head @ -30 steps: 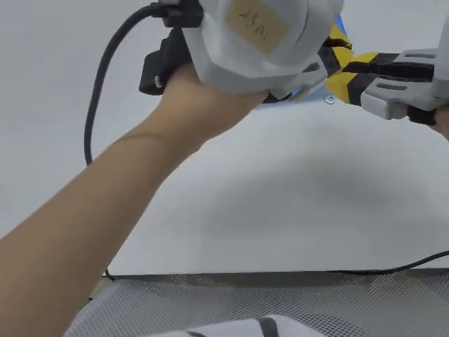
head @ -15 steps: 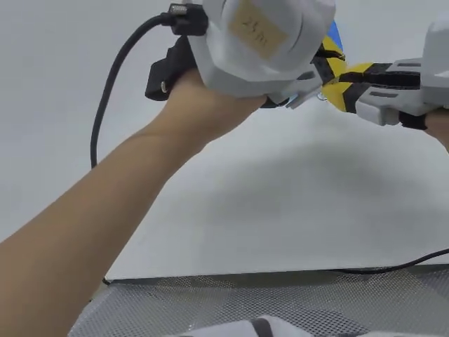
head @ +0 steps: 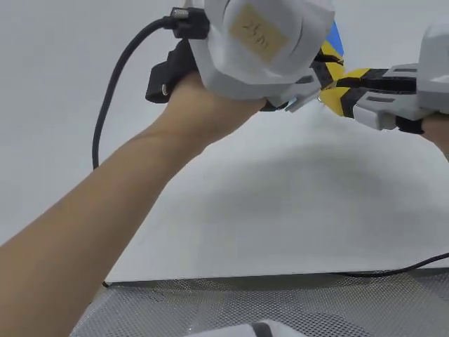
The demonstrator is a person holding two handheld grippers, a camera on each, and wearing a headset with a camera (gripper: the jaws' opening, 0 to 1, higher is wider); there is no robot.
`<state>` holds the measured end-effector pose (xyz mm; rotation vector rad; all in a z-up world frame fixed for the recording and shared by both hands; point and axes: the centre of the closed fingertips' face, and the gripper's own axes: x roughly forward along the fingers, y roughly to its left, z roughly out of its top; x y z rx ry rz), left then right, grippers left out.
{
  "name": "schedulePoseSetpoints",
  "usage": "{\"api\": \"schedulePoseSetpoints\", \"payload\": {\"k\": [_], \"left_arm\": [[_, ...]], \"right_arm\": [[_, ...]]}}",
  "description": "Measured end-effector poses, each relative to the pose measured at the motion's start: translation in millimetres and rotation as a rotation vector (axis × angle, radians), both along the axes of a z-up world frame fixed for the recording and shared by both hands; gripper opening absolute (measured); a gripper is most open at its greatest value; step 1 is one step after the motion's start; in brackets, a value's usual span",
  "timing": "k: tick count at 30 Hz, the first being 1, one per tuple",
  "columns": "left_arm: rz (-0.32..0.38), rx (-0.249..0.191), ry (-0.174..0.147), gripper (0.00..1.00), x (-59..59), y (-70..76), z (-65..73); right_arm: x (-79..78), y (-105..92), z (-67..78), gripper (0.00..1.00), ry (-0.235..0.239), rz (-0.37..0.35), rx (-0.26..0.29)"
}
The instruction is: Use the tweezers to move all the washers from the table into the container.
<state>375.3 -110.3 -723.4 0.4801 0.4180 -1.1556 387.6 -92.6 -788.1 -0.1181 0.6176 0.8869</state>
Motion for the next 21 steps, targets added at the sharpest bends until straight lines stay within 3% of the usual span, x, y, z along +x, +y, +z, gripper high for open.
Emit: {"api": "schedulePoseSetpoints", "payload": {"k": [5,8,13,17,19,21], "left_arm": [[0.001,0.007,-0.004,0.0,1.5,0.0,-1.4],[0.003,-0.008,0.009,0.0,1.2,0.3,-1.4],[0.008,-0.017,0.02,0.0,9.7,6.9,-1.7],[0.013,-0.034,0.04,0.0,9.7,7.2,-1.1],[0.009,-0.036,0.048,0.0,8.6,7.0,-1.1],[-0.001,-0.036,0.053,0.0,6.4,5.6,-0.9]], "right_arm": [[0.3,-2.1,1.5,0.08,-0.001,-0.008,0.005],[0.3,-2.1,1.1,0.08,0.003,-0.008,0.008],[-0.1,-2.3,2.3,0.08,0.0,-0.006,0.005],[0.3,1.4,13.8,0.11,-0.009,0.002,0.029],[3.2,4.9,14.1,0.14,-0.026,0.025,0.024],[-3.2,10.7,8.6,0.12,-0.004,0.097,-0.01]]}}
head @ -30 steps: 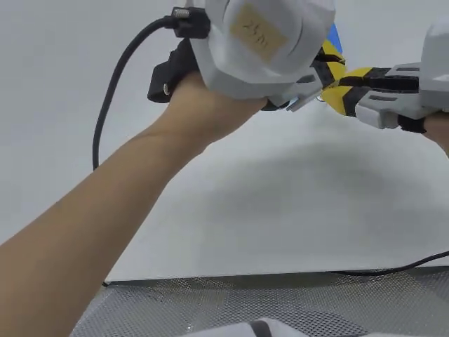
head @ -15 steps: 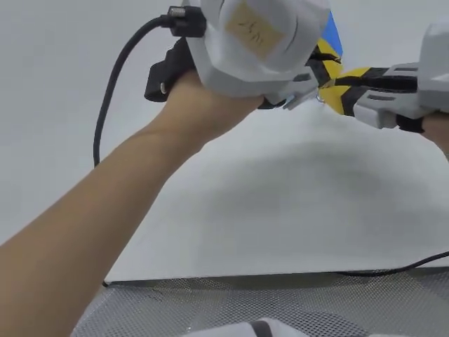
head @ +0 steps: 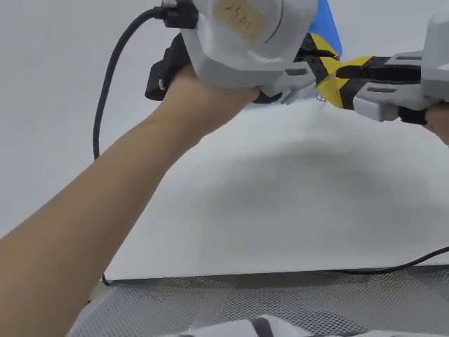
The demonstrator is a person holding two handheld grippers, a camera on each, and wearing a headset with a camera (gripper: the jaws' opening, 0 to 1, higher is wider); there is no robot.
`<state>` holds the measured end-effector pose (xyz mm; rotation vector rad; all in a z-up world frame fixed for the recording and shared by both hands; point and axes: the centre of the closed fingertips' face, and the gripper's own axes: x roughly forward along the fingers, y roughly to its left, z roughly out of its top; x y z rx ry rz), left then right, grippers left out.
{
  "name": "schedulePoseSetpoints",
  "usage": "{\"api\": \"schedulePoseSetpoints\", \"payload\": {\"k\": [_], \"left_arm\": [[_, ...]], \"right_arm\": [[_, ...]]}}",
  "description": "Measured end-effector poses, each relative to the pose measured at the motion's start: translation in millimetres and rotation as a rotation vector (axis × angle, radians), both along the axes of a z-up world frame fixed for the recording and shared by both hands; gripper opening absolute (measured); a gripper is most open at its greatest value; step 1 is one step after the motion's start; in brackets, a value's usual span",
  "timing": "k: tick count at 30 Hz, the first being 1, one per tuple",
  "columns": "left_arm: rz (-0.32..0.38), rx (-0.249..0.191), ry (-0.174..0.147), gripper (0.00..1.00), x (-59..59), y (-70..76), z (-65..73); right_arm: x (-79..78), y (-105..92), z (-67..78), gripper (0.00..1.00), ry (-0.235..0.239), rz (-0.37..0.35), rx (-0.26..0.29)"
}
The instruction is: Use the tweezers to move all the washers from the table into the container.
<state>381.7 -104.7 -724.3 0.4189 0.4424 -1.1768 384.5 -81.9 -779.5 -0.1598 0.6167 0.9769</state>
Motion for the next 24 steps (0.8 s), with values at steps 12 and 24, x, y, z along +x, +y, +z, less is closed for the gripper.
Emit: {"api": "schedulePoseSetpoints", "payload": {"k": [12,24], "left_arm": [[-0.039,0.036,-0.012,0.0,-11.0,-3.8,1.8],[-0.054,0.022,-0.063,0.0,-26.8,2.5,37.7]], "right_arm": [[1.4,-3.7,1.6,0.05,-0.09,0.047,-0.14],[-10.1,8.3,38.2,0.04,-0.143,0.081,-0.13]]}}
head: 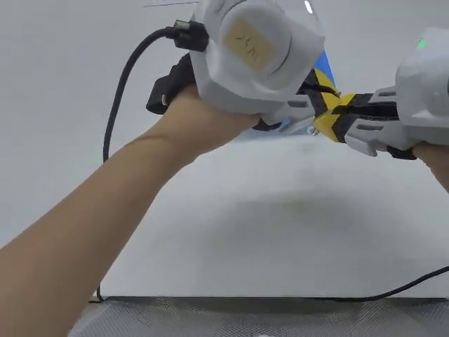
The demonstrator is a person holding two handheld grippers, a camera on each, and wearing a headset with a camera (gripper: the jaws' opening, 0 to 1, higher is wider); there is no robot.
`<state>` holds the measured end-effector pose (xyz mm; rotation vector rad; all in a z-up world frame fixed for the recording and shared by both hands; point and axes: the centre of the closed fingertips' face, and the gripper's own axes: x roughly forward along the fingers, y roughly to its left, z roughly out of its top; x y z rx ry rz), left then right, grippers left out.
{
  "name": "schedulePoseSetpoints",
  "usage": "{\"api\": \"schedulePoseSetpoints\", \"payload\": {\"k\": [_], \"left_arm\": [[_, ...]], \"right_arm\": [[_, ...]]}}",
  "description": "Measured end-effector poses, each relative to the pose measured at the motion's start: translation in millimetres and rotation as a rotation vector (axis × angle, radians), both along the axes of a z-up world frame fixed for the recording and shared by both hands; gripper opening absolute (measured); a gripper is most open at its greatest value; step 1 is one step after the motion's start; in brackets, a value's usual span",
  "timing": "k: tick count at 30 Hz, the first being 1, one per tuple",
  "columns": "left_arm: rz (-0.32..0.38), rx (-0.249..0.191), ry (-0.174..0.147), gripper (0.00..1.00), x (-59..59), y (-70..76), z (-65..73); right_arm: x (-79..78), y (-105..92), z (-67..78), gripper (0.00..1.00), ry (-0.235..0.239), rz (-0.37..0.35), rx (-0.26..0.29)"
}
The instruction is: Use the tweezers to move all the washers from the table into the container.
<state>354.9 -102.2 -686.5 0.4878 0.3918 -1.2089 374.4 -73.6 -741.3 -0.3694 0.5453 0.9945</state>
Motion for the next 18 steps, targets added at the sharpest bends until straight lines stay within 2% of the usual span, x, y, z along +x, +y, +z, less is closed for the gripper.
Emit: {"api": "schedulePoseSetpoints", "payload": {"k": [7,9,12,15,17,18], "left_arm": [[0.002,-0.011,-0.051,0.0,1.2,5.4,25.3],[0.007,-0.015,-0.074,0.0,2.1,5.2,32.9],[0.014,-0.006,-0.107,0.0,12.4,8.0,37.9],[0.025,-0.001,-0.121,0.0,22.3,11.7,41.7],[0.034,0.007,-0.124,0.0,26.4,13.0,39.1],[0.037,0.01,-0.124,0.0,32.3,14.9,35.9]], "right_arm": [[2.4,7.3,24.6,0.04,-0.053,0.012,0.014],[6.1,9.4,32.8,0.04,-0.071,0.014,0.024],[14.9,13.6,40.6,0.04,-0.092,0.014,0.034],[23.5,17.4,44.9,0.04,-0.107,0.016,0.039],[31.1,20.4,42.5,0.04,-0.103,0.012,0.05],[33.3,21.9,41.1,0.04,-0.103,0.013,0.049]]}}
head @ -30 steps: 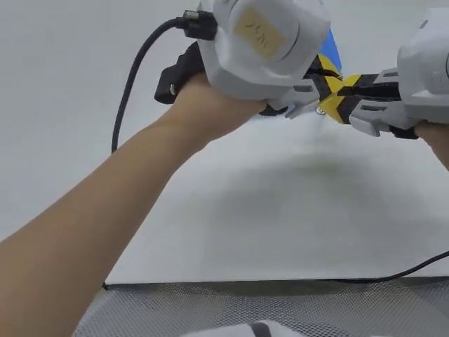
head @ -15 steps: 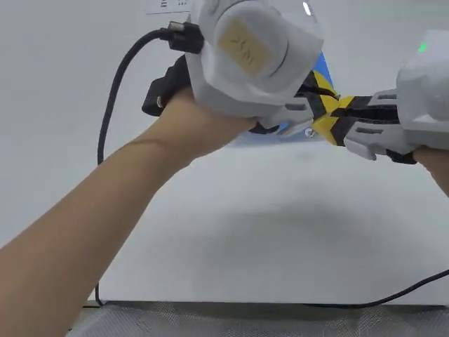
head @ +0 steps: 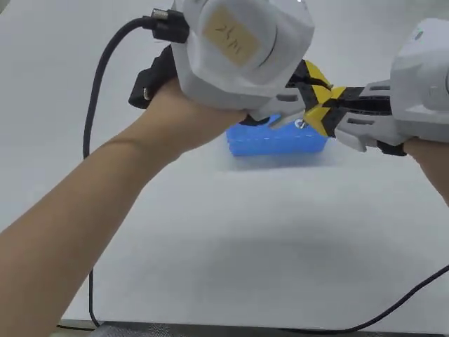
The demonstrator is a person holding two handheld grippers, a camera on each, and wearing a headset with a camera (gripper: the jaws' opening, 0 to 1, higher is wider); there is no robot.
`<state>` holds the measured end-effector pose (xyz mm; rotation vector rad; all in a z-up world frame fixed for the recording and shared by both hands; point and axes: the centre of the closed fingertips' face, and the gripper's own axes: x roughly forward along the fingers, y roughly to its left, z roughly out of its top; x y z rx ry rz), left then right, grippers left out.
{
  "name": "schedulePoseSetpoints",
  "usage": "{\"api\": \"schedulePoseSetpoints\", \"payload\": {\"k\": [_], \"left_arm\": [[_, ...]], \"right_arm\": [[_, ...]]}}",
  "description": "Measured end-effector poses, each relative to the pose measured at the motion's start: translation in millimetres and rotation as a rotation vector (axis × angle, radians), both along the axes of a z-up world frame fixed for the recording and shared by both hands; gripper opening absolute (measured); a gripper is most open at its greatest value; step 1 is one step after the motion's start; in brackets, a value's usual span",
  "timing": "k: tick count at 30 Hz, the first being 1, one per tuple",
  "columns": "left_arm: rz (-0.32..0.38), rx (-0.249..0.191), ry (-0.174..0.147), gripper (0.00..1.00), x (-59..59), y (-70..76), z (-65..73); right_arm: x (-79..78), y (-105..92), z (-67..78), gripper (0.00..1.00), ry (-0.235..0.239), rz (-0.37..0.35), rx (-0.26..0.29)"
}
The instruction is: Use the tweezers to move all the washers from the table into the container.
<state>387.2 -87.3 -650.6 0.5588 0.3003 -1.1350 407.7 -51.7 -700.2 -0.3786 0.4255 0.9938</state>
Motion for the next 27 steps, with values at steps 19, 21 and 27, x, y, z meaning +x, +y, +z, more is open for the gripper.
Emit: {"api": "schedulePoseSetpoints", "payload": {"k": [19,21,27], "left_arm": [[0.077,0.051,0.111,0.0,36.1,4.9,-70.3],[0.078,0.051,0.109,0.0,40.3,5.1,-74.9],[0.09,0.041,0.124,0.0,42.0,5.9,-71.0]], "right_arm": [[25.6,0.3,-72.6,0.04,0.104,0.011,-0.167],[26.1,-0.8,-75.8,0.04,0.117,0.007,-0.172],[27.5,-1.3,-72.0,0.05,0.168,-0.021,-0.114]]}}
